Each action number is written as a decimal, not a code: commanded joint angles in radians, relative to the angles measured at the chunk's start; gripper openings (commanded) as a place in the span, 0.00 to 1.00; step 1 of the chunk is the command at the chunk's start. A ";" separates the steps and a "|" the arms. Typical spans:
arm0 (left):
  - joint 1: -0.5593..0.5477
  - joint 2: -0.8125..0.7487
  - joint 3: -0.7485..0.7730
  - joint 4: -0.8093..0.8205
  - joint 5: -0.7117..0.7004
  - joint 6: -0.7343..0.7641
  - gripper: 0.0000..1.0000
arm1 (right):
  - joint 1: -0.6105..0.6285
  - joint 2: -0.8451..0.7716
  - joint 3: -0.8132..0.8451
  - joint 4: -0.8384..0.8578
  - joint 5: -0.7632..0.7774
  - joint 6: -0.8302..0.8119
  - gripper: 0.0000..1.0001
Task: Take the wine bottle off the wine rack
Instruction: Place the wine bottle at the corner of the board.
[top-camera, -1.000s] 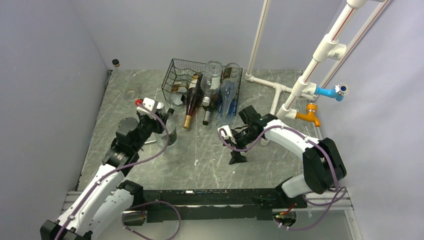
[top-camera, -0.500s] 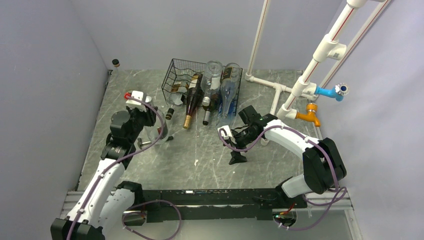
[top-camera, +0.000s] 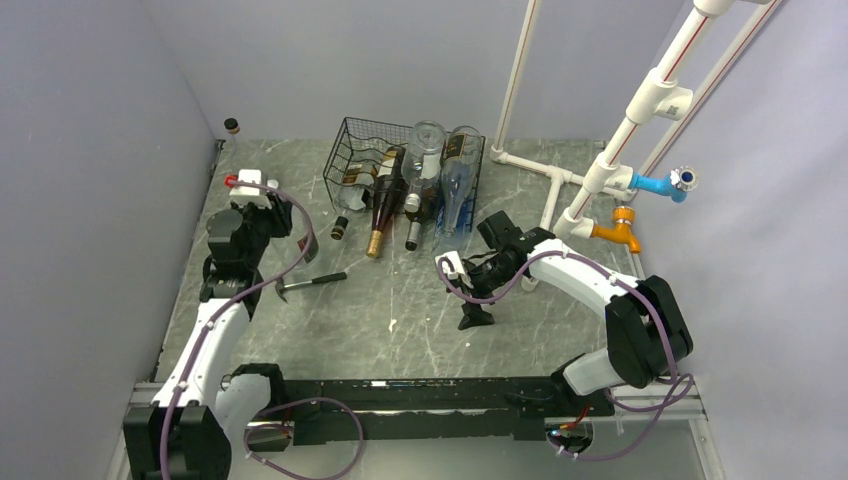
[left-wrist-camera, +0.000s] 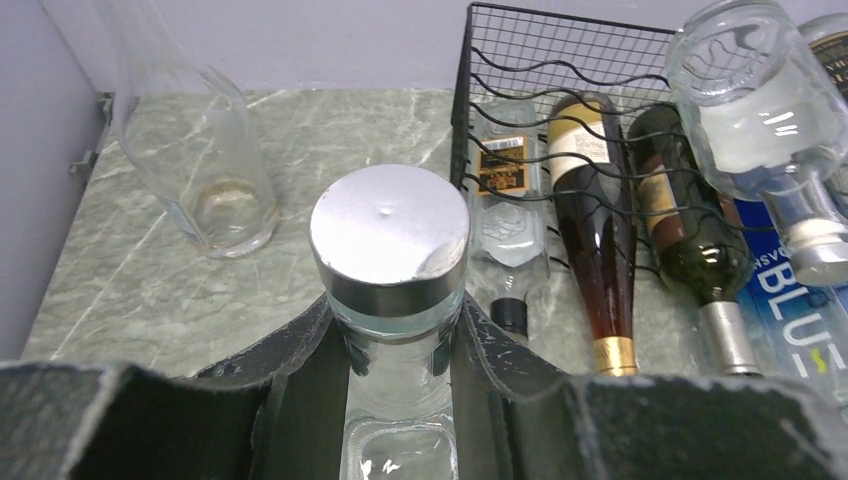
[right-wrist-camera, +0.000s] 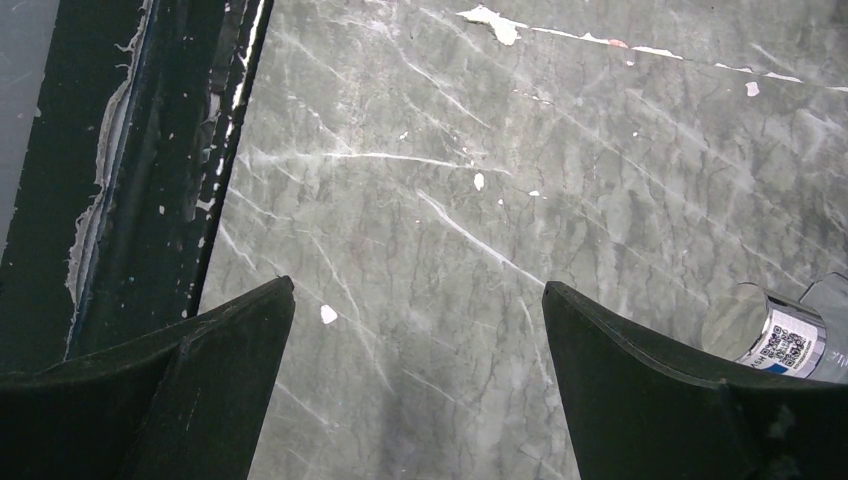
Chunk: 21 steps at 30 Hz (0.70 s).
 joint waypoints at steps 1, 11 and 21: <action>0.047 0.003 0.085 0.317 0.050 0.003 0.00 | -0.004 -0.020 0.042 -0.015 -0.047 -0.032 0.98; 0.134 0.122 0.104 0.466 0.073 0.040 0.00 | -0.001 -0.020 0.042 -0.018 -0.051 -0.034 0.98; 0.248 0.275 0.167 0.581 0.152 0.008 0.00 | -0.001 -0.019 0.042 -0.019 -0.046 -0.037 0.98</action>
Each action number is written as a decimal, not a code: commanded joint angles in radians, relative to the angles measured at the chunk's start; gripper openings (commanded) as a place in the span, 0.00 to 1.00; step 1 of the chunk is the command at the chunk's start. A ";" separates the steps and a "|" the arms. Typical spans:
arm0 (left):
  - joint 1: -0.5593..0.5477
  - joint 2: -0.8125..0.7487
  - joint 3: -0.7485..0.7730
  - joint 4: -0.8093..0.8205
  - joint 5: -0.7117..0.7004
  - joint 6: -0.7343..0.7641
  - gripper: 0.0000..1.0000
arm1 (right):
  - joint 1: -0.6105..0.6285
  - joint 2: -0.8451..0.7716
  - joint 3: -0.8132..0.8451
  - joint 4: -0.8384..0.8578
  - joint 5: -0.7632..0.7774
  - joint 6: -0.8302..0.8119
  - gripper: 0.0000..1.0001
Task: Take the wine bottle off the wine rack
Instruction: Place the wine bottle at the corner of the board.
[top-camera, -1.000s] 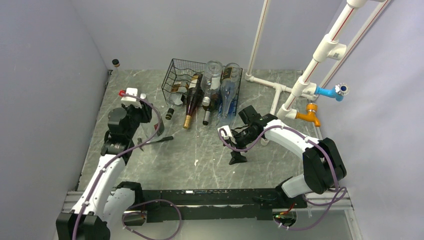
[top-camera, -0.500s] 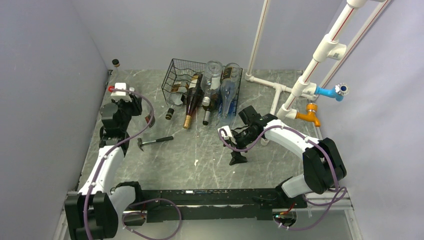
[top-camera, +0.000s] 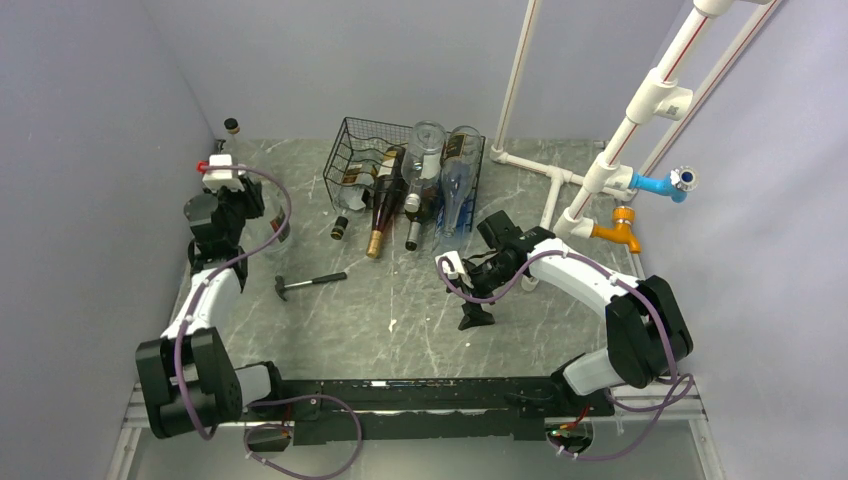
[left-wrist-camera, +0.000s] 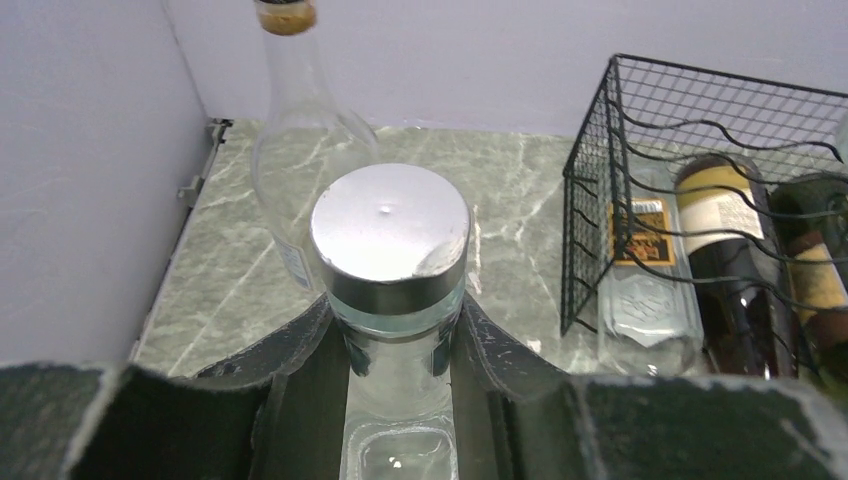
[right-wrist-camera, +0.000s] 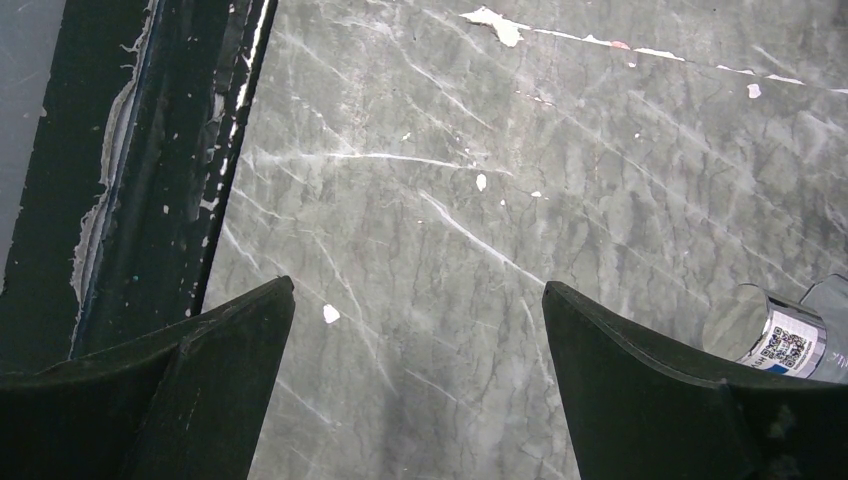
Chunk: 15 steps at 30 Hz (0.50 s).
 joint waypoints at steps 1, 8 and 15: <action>0.044 0.020 0.133 0.314 0.086 -0.030 0.00 | -0.001 -0.019 0.036 -0.006 -0.042 -0.034 0.98; 0.051 0.116 0.201 0.340 0.160 -0.053 0.00 | 0.005 -0.015 0.038 -0.009 -0.037 -0.037 0.98; 0.047 0.234 0.290 0.392 0.190 -0.107 0.00 | 0.009 -0.006 0.041 -0.012 -0.032 -0.037 0.98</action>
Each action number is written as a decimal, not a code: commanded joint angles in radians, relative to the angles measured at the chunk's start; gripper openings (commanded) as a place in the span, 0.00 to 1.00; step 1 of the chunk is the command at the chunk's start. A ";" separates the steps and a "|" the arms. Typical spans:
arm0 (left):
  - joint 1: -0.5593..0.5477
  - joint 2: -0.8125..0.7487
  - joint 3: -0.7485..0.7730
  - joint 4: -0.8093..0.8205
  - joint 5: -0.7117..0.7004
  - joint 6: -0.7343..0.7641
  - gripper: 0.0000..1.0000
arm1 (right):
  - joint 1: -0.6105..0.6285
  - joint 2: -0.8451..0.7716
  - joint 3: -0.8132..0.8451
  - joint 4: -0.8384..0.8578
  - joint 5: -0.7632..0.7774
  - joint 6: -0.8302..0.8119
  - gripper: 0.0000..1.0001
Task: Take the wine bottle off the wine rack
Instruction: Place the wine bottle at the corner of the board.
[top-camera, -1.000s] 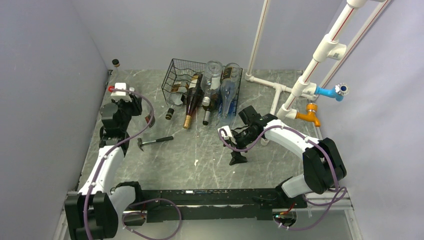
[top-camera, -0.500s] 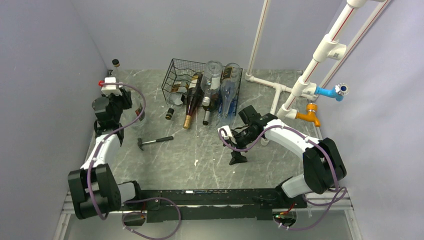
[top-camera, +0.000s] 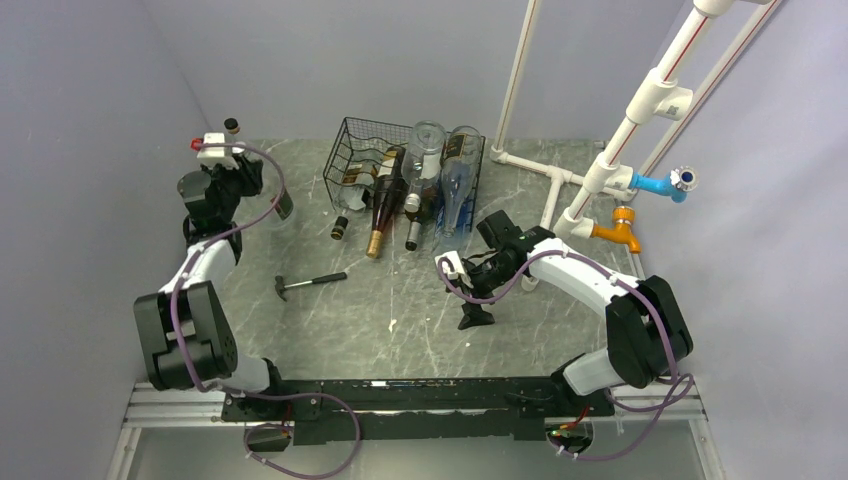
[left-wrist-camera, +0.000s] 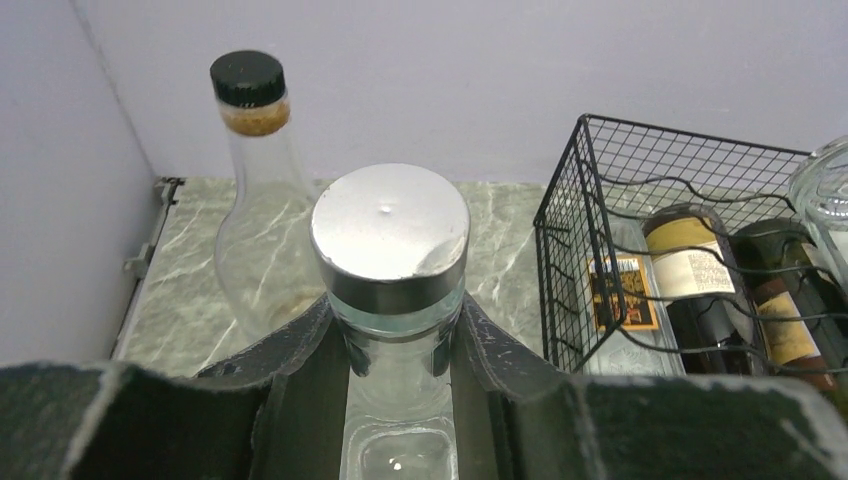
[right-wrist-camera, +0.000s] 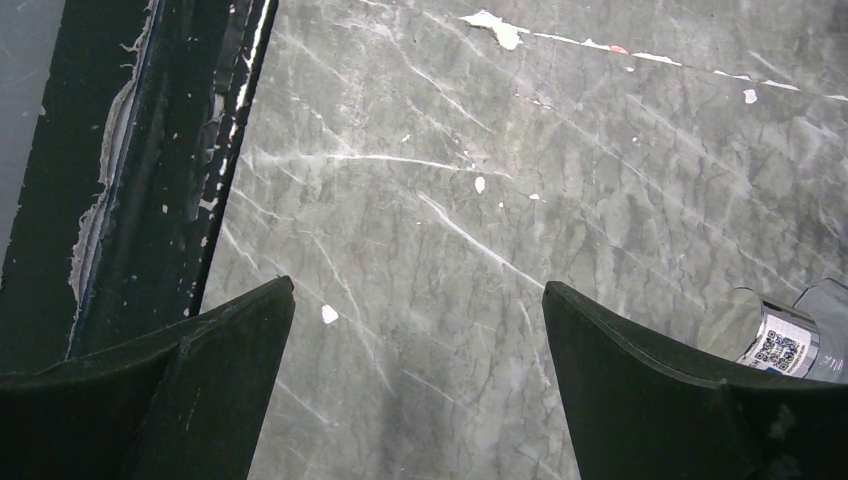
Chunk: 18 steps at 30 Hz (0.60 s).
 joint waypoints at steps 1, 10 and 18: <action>-0.008 0.032 0.144 0.287 0.055 -0.058 0.00 | 0.007 -0.005 0.036 -0.008 -0.031 -0.031 0.98; -0.072 0.158 0.271 0.249 0.031 -0.001 0.00 | 0.007 0.002 0.037 -0.012 -0.026 -0.034 0.98; -0.121 0.266 0.366 0.233 0.005 0.035 0.00 | 0.011 0.010 0.042 -0.018 -0.026 -0.038 0.98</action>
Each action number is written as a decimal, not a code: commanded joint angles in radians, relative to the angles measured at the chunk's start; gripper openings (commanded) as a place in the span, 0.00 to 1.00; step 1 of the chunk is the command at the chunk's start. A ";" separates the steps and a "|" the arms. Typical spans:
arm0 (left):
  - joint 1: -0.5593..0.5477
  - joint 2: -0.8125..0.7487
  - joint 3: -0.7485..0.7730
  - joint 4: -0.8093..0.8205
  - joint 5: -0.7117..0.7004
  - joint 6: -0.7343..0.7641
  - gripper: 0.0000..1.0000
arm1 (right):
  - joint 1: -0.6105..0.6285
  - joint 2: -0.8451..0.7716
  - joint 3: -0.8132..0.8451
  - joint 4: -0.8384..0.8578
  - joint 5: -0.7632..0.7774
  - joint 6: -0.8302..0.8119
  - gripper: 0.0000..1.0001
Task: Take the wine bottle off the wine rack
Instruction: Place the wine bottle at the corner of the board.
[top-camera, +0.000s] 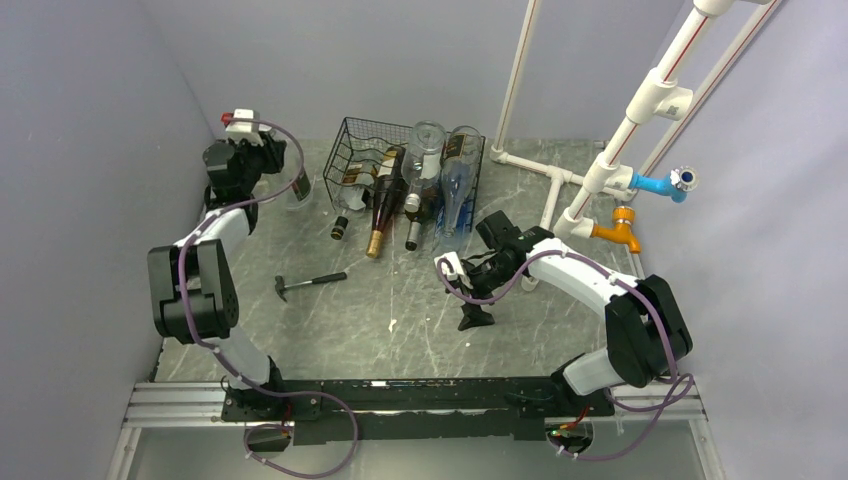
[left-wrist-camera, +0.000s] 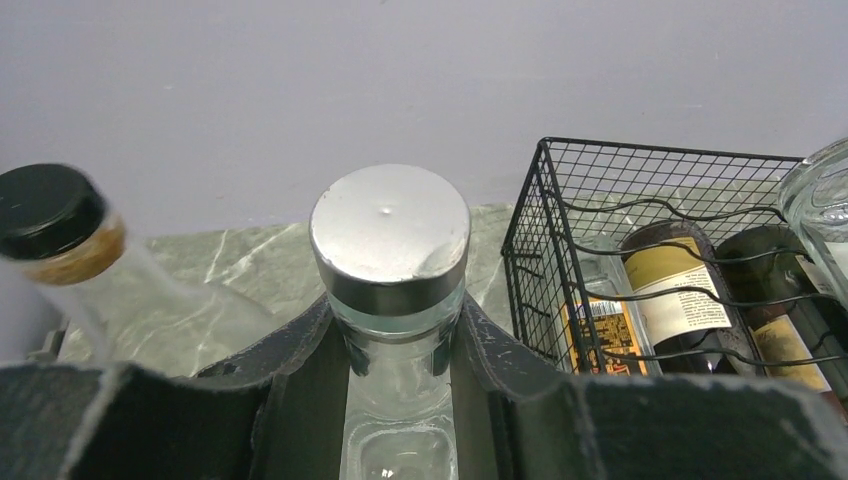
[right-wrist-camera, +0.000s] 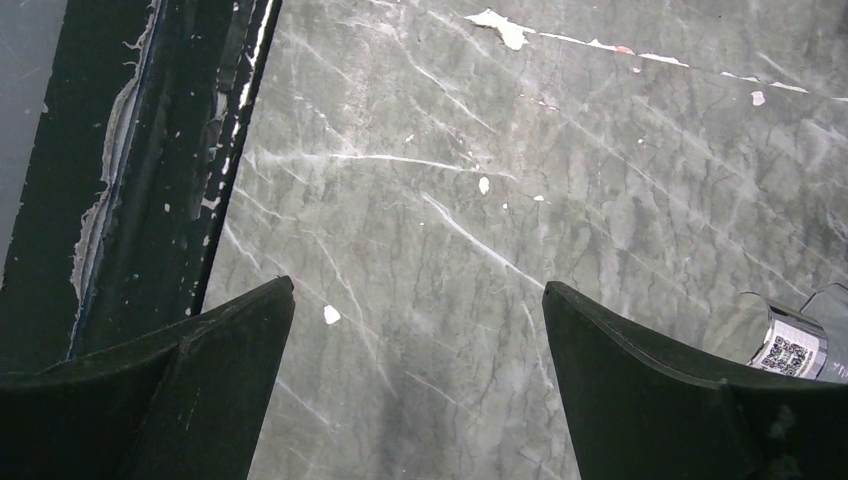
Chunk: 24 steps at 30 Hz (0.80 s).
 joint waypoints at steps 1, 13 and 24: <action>-0.024 0.009 0.131 0.212 -0.013 0.020 0.00 | 0.007 0.007 0.043 -0.017 -0.028 -0.033 0.98; -0.068 0.131 0.238 0.198 -0.064 0.130 0.00 | 0.013 0.009 0.046 -0.025 -0.030 -0.038 0.98; -0.069 0.194 0.227 0.224 -0.089 0.145 0.09 | 0.017 0.017 0.048 -0.028 -0.026 -0.039 0.98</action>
